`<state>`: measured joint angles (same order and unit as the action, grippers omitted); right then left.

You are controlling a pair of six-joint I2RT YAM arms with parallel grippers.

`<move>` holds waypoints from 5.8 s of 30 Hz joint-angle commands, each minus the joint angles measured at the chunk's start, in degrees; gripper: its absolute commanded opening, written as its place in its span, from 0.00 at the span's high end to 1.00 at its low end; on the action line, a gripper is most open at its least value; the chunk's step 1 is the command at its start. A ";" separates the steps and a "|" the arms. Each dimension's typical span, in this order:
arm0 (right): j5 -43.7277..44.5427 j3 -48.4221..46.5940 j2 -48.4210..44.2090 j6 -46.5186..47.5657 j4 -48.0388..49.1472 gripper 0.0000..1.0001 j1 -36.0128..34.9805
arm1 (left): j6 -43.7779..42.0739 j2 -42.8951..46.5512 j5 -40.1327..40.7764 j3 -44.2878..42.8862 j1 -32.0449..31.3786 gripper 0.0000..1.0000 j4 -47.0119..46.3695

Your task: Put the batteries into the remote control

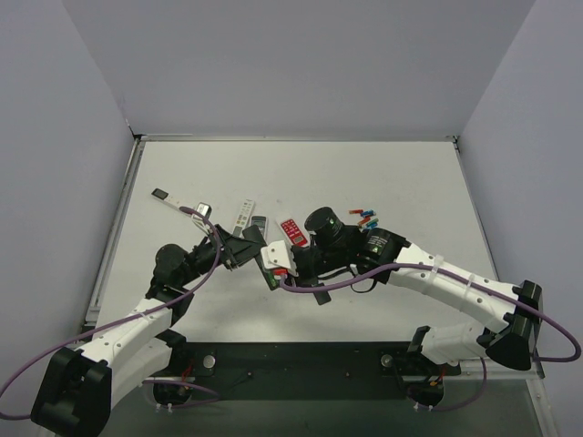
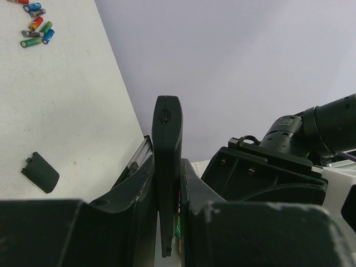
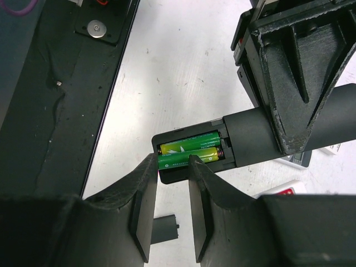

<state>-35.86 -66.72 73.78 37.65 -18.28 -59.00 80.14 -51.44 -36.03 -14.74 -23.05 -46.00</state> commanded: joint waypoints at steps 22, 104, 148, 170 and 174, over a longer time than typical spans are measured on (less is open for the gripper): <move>15.37 1.15 7.96 2.34 5.62 0.81 -1.99 | 9.51 3.71 0.44 -3.89 -1.21 1.00 -8.67; 39.20 16.09 23.17 -75.18 -4.83 0.53 2.40 | -23.98 11.28 16.08 1.47 0.81 1.00 29.04; 34.28 -12.03 14.55 -60.76 -14.67 0.91 -7.97 | -11.32 7.85 13.53 8.41 0.81 1.00 7.86; 35.41 -18.71 21.23 -59.36 -19.86 0.90 -10.25 | -7.02 7.76 13.97 8.68 0.37 1.00 3.20; 35.68 -19.06 21.76 -59.27 -20.30 0.89 -10.52 | -6.57 7.76 14.15 8.77 0.20 1.00 2.76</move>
<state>-1.72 -83.64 93.97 -22.26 -35.77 -68.99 72.60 -43.94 -21.45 -5.87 -22.48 -38.00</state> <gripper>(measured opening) 0.360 0.248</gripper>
